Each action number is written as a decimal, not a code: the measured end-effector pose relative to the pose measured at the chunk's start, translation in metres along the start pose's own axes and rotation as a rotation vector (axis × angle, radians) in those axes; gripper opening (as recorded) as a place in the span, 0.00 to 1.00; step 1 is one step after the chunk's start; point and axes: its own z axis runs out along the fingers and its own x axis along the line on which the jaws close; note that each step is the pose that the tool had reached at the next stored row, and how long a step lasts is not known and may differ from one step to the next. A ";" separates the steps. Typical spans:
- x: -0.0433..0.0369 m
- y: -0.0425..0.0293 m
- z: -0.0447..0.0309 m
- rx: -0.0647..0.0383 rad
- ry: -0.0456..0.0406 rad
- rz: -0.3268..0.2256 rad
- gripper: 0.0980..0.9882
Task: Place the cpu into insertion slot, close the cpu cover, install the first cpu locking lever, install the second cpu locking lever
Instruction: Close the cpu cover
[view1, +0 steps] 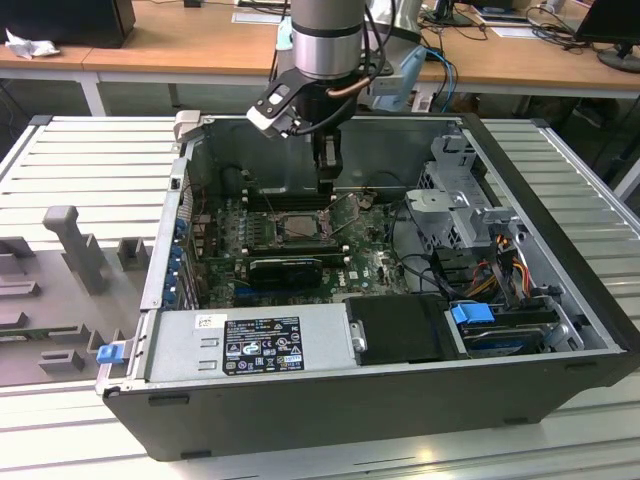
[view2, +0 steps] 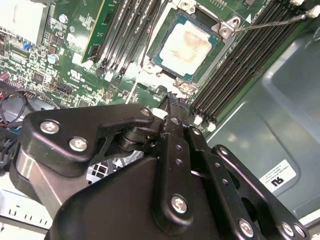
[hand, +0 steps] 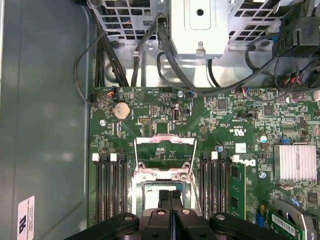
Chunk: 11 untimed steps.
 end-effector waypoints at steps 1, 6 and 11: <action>0.0000 0.0003 0.0000 0.000 0.0001 0.000 0.01; -0.0001 0.0018 0.0002 0.001 0.0008 0.000 0.01; -0.0002 0.0050 0.0000 0.006 0.0010 0.000 0.01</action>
